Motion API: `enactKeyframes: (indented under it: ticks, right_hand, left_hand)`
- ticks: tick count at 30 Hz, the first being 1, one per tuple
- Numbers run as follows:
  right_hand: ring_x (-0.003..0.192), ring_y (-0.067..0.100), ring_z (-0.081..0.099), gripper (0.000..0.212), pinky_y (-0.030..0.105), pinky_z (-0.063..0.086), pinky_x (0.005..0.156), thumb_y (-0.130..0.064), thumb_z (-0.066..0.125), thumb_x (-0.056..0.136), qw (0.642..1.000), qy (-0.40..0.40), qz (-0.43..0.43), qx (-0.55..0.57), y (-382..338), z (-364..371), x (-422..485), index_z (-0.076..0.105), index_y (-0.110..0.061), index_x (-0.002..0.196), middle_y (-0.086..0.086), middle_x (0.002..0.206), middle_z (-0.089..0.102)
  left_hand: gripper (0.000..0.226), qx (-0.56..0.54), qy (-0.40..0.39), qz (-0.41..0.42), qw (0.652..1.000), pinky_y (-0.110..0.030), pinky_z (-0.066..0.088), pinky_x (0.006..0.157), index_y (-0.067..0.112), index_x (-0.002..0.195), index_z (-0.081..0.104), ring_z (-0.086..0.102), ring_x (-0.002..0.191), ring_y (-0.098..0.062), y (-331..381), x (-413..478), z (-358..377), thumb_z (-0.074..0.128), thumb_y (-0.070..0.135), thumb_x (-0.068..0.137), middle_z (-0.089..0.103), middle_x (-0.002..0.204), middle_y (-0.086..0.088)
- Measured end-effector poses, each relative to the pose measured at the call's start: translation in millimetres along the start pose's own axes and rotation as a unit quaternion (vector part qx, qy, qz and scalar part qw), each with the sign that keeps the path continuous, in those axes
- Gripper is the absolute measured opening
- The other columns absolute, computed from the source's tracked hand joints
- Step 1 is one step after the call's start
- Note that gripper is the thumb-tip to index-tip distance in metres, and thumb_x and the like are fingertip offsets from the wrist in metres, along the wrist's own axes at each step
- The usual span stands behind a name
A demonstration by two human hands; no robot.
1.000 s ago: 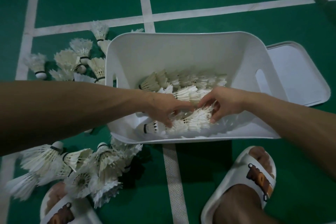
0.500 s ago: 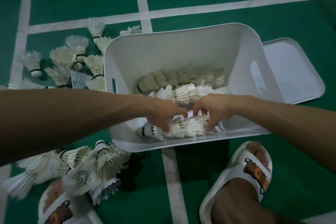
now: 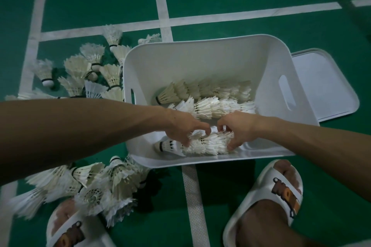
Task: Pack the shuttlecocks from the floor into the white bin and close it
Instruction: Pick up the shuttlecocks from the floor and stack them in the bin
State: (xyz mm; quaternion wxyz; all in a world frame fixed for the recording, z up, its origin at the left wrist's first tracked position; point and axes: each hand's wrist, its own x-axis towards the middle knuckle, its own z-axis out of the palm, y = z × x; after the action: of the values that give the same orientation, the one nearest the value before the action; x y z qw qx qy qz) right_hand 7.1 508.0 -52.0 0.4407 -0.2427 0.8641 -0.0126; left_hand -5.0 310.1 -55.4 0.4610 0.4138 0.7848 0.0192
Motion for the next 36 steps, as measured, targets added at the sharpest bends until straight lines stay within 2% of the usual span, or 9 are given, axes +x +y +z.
enactKeyframes:
  ticks: [7, 11, 13, 15, 17, 22, 29, 32, 36]
  right_hand:
    - [0.091, 0.016, 0.05, 0.061, 0.029, 0.045, 0.08, -0.039, 0.083, 0.069, 1.0, -0.01, 0.0, -0.023, -8, -6, -5, 0.055, -0.017, 0.119, 0.002, 0.114, 0.06]
    - [0.114, 0.019, 0.053, 0.08, 0.029, 0.042, 0.094, -0.036, 0.083, 0.07, 0.999, -0.033, 0.012, 0.007, -9, -16, -17, 0.043, -0.02, 0.138, 0.0, 0.134, 0.053]
    - [0.12, 0.018, 0.051, 0.084, 0.026, 0.039, 0.094, -0.037, 0.082, 0.071, 0.998, -0.06, 0.023, 0.004, -13, -27, -31, 0.039, -0.022, 0.141, -0.002, 0.14, 0.049]
    - [0.113, 0.016, 0.053, 0.081, 0.026, 0.039, 0.092, -0.04, 0.082, 0.071, 0.997, -0.067, 0.042, -0.009, -19, -39, -46, 0.042, -0.024, 0.14, -0.003, 0.135, 0.052]
    - [0.105, 0.015, 0.055, 0.075, 0.03, 0.044, 0.095, -0.042, 0.08, 0.072, 0.996, -0.06, 0.059, -0.012, -27, -53, -58, 0.045, -0.024, 0.136, -0.003, 0.126, 0.058]
    - [0.095, 0.018, 0.063, 0.06, 0.037, 0.053, 0.088, -0.048, 0.079, 0.071, 0.997, 0.036, 0.071, -0.005, -56, -100, -75, 0.057, -0.023, 0.121, -0.005, 0.108, 0.066]
    - [0.096, 0.018, 0.06, 0.042, 0.032, 0.048, 0.084, -0.044, 0.074, 0.079, 0.979, 0.2, 0.025, -0.022, -153, -169, -80, 0.063, -0.02, 0.111, -0.001, 0.112, 0.067]
    - [0.089, 0.019, 0.058, 0.034, 0.028, 0.046, 0.078, -0.036, 0.076, 0.08, 0.963, 0.269, -0.014, -0.007, -200, -179, -61, 0.066, -0.015, 0.106, 0.004, 0.11, 0.067]
    - [0.086, 0.017, 0.056, 0.031, 0.026, 0.044, 0.075, -0.03, 0.075, 0.08, 0.954, 0.291, -0.066, -0.003, -252, -165, -20, 0.064, -0.015, 0.105, 0.003, 0.107, 0.066]
  left_hand:
    - [0.065, -0.02, 0.003, 0.014, 1.0, -0.048, 0.049, 0.084, 0.045, 0.135, 0.025, 0.055, 0.095, -0.025, -4, -2, 0, 0.066, 0.029, 0.087, 0.058, 0.112, -0.01]
    - [0.069, -0.02, -0.01, 0.009, 1.0, -0.047, 0.046, 0.092, 0.044, 0.14, 0.021, 0.055, 0.106, -0.026, 2, -7, -6, 0.065, 0.031, 0.088, 0.055, 0.126, -0.011]
    - [0.071, -0.035, -0.006, 0.017, 0.999, -0.044, 0.042, 0.099, 0.04, 0.145, 0.021, 0.053, 0.117, -0.026, 9, -12, -11, 0.065, 0.031, 0.089, 0.048, 0.139, -0.01]
    - [0.074, -0.044, 0.009, 0.026, 0.999, -0.043, 0.037, 0.105, 0.033, 0.148, 0.019, 0.049, 0.125, -0.024, 16, -20, -19, 0.064, 0.031, 0.09, 0.041, 0.148, -0.008]
    - [0.067, -0.028, 0.031, 0.019, 0.999, -0.036, 0.039, 0.1, 0.027, 0.147, 0.026, 0.05, 0.119, -0.023, 21, -31, -29, 0.062, 0.033, 0.091, 0.046, 0.144, -0.008]
    - [0.035, 0.05, 0.208, -0.038, 0.976, -0.026, 0.039, 0.081, 0.017, 0.122, 0.054, 0.051, 0.097, -0.014, 22, -80, -61, 0.058, 0.034, 0.093, 0.059, 0.121, -0.003]
    - [0.027, 0.032, 0.378, -0.125, 0.917, -0.027, 0.038, 0.074, 0.013, 0.108, 0.061, 0.051, 0.089, -0.015, -16, -192, -72, 0.057, 0.035, 0.093, 0.059, 0.106, -0.005]
    - [0.027, 0.004, 0.4, -0.177, 0.899, -0.027, 0.039, 0.075, 0.013, 0.108, 0.063, 0.05, 0.087, -0.015, -50, -233, -47, 0.06, 0.034, 0.092, 0.06, 0.107, -0.006]
    - [0.033, -0.102, 0.339, -0.26, 0.898, -0.027, 0.04, 0.08, 0.012, 0.119, 0.057, 0.05, 0.092, -0.014, -92, -253, 9, 0.06, 0.031, 0.092, 0.059, 0.12, -0.007]
